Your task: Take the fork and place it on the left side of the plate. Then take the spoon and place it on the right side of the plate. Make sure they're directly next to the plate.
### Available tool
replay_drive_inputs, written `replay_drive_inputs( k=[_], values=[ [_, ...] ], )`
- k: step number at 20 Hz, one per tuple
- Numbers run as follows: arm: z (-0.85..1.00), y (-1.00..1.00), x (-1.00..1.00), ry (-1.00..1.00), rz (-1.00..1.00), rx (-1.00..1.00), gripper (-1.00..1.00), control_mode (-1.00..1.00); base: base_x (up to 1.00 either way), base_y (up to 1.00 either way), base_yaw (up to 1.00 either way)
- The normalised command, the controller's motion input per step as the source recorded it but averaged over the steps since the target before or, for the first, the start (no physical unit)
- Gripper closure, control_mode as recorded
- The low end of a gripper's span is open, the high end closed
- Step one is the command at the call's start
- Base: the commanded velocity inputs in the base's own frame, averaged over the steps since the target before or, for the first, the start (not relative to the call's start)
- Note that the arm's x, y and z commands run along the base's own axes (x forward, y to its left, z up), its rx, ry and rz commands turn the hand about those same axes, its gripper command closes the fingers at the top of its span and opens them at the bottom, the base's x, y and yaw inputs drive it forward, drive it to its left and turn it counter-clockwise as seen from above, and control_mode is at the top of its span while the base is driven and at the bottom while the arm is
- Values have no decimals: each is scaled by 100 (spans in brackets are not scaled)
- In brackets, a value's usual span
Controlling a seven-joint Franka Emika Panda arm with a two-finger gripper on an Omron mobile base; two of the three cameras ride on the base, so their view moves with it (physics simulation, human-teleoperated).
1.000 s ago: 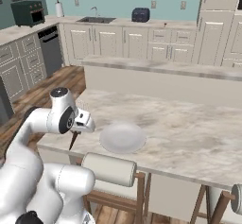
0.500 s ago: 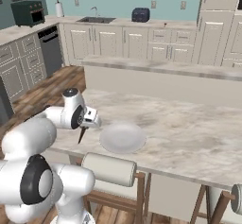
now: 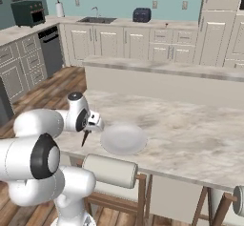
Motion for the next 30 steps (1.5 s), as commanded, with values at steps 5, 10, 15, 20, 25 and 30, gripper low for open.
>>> replay_drive_inputs(
  k=[5,10,15,20,25,30],
  values=[
    [-18,0,3,0,0,0,100,-100,0,0,0],
    [-15,0,2,0,0,0,100,-100,0,0,0],
    [-8,0,20,1,-2,0,100,-100,0,0,0],
    [-10,0,23,2,-3,0,100,-100,0,0,0],
    [-16,0,16,0,-2,0,100,-100,0,0,0],
    [-24,0,9,0,-1,0,100,-100,0,0,0]
  ],
)
